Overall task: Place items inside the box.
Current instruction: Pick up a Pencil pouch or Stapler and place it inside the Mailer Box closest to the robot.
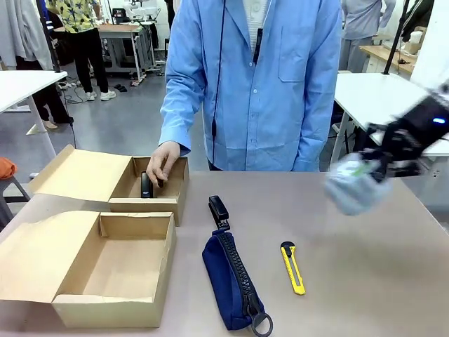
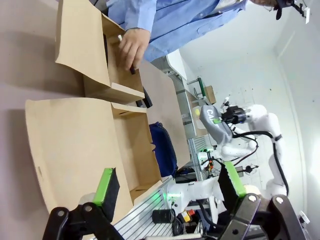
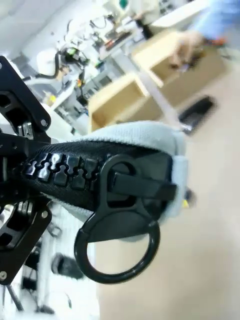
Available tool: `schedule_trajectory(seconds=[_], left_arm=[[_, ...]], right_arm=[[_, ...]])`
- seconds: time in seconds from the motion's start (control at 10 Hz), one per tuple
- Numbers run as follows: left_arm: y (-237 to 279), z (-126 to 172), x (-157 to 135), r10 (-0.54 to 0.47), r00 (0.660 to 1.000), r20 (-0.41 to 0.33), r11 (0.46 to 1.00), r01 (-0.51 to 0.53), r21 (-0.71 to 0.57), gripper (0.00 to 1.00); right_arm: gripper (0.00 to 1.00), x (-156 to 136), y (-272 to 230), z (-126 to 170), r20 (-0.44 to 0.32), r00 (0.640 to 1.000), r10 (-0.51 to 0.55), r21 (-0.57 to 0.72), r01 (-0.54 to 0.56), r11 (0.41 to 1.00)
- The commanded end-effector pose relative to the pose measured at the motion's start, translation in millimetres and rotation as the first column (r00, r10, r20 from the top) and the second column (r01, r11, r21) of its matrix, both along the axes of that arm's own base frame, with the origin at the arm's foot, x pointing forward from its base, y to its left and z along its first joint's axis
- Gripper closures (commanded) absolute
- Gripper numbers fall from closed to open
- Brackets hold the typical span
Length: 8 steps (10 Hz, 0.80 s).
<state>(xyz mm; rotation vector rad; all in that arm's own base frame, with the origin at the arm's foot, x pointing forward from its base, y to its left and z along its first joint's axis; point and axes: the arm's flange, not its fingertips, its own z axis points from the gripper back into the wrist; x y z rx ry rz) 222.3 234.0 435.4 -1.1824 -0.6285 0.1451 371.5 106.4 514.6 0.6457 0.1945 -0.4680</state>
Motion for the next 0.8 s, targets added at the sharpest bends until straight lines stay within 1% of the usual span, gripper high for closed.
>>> schedule_trajectory(seconds=[0.0,0.1,0.2,0.3,0.4,0.5,0.7], left_arm=[[0,2,0,-0.002,1.000,0.027,1.000,0.002,-0.007,0.00],[0,2,0,-0.002,1.000,0.027,1.000,0.002,-0.007,0.00],[0,2,0,-0.002,1.000,0.027,1.000,0.002,-0.007,0.00],[0,2,0,-0.002,1.000,0.027,1.000,0.002,-0.007,0.00],[0,2,0,-0.002,1.000,0.027,1.000,0.002,-0.007,0.00],[0,2,0,-0.002,1.000,0.027,1.000,0.002,-0.007,0.00],[0,2,0,-0.002,1.000,0.027,1.000,0.002,-0.007,0.00]], right_arm=[[0.95,-21,111,7,0.035,0.998,0.047,-0.016,-0.046,0.999],[0.95,-46,163,-7,0.011,0.987,0.158,-0.006,-0.158,0.987],[0.95,-71,206,-34,0.023,0.973,0.228,-0.067,-0.226,0.972],[0.95,-94,234,-61,-0.006,0.936,0.353,-0.190,-0.347,0.918],[0.95,-99,227,-57,-0.009,0.884,0.467,-0.191,-0.460,0.867],[0.95,-107,227,-38,-0.008,0.956,0.293,-0.089,-0.292,0.952],[0.95,-107,227,-38,-0.008,0.956,0.293,-0.089,-0.292,0.952]])
